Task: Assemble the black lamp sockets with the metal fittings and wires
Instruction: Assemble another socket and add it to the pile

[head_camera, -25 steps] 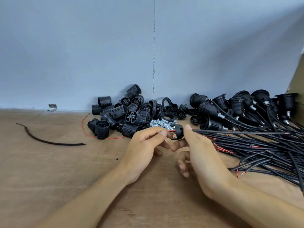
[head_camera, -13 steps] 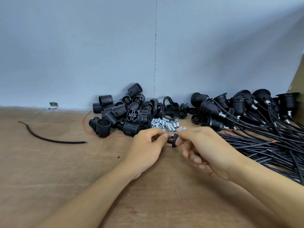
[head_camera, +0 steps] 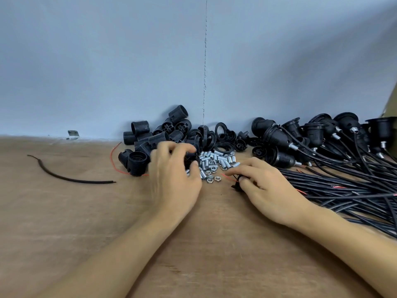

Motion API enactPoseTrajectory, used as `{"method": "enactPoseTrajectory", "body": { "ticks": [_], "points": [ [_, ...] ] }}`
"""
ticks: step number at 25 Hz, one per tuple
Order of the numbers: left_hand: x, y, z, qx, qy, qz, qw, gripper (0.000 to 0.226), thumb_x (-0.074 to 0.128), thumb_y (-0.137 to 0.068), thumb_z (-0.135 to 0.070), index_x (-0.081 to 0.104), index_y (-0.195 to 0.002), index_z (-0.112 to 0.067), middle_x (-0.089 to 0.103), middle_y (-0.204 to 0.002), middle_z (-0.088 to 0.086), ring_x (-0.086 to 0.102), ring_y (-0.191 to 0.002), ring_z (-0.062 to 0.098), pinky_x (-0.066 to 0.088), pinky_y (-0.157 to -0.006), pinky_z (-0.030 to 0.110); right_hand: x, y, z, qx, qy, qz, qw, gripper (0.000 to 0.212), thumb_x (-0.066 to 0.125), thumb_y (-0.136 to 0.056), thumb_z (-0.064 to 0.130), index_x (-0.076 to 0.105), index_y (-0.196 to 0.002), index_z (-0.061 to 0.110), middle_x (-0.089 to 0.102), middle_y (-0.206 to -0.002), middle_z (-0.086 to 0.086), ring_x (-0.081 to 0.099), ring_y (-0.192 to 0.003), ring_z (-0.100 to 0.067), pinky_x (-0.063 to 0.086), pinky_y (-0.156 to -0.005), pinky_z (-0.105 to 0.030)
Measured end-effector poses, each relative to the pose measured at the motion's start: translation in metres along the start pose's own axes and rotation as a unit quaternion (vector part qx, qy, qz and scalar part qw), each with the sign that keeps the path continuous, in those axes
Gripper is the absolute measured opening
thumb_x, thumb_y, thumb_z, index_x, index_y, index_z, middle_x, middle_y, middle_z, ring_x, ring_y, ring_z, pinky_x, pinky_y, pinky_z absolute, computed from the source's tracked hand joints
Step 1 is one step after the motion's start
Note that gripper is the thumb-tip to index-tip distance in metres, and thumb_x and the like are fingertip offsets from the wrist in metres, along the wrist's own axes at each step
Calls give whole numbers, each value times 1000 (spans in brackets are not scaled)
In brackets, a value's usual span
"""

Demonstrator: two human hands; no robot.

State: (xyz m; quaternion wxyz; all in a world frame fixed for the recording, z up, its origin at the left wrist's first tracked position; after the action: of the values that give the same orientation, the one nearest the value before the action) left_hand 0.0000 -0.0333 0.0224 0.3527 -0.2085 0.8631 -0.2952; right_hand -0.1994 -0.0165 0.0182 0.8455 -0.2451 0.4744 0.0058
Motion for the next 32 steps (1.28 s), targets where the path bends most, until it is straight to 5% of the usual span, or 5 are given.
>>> {"method": "enactPoseTrajectory", "body": {
  "ticks": [6, 19, 26, 29, 32],
  "points": [
    [7, -9, 20, -53, -73, 82, 993, 47, 65, -94, -31, 55, -138, -42, 41, -153, 4, 28, -137, 24, 25, -108, 46, 3, 5, 3, 2, 5, 18, 1000, 15, 61, -92, 42, 68, -96, 29, 54, -101, 13, 53, -92, -3, 44, -86, -24],
    [13, -6, 18, 13, -85, 74, 994, 42, 63, -96, -32, 60, -138, -33, 36, -156, 9, 24, -140, 23, 23, -108, 45, 3, 7, 7, -27, 0, 13, 1000, 5, 69, -91, 31, 70, -93, 26, 56, -98, 15, 52, -91, -3, 45, -84, -25],
    [1, 4, -14, 202, 36, -6, 979, 8, 72, -90, -23, 65, -94, -21, 51, -129, 9, 55, -117, 27, 36, -101, 30, -3, 2, 2, 26, -65, -10, 998, 4, 72, -88, 27, 71, -84, 29, 64, -90, 11, 57, -86, -5, 43, -78, -21],
    [3, 14, -22, 237, 113, 58, 963, 30, 71, -89, -18, 41, -86, -26, 50, -109, -4, 56, -93, 15, 40, -81, 14, -9, 0, -11, 104, -178, -40, 978, 6, 72, -89, 29, 73, -84, 31, 69, -84, 15, 59, -77, 0, 41, -74, -19],
    [14, 21, -18, 161, 165, 142, 963, 47, 77, -83, -17, 37, -95, -39, 58, -107, -10, 59, -98, 11, 45, -79, 16, -12, 1, -14, 121, -277, -43, 952, 5, 70, -91, 28, 73, -87, 27, 72, -81, 6, 63, -77, -8, 47, -80, -32]
  ]
}}
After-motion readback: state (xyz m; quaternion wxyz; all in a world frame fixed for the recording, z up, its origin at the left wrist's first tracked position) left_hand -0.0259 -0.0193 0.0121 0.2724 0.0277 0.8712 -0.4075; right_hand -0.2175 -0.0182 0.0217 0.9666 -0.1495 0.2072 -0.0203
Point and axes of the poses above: each hand's wrist, its own y-axis away from the middle knuckle, its own x-axis out of the palm, z = x × y, the point moved 4 cm from there along -y, towards the middle knuckle
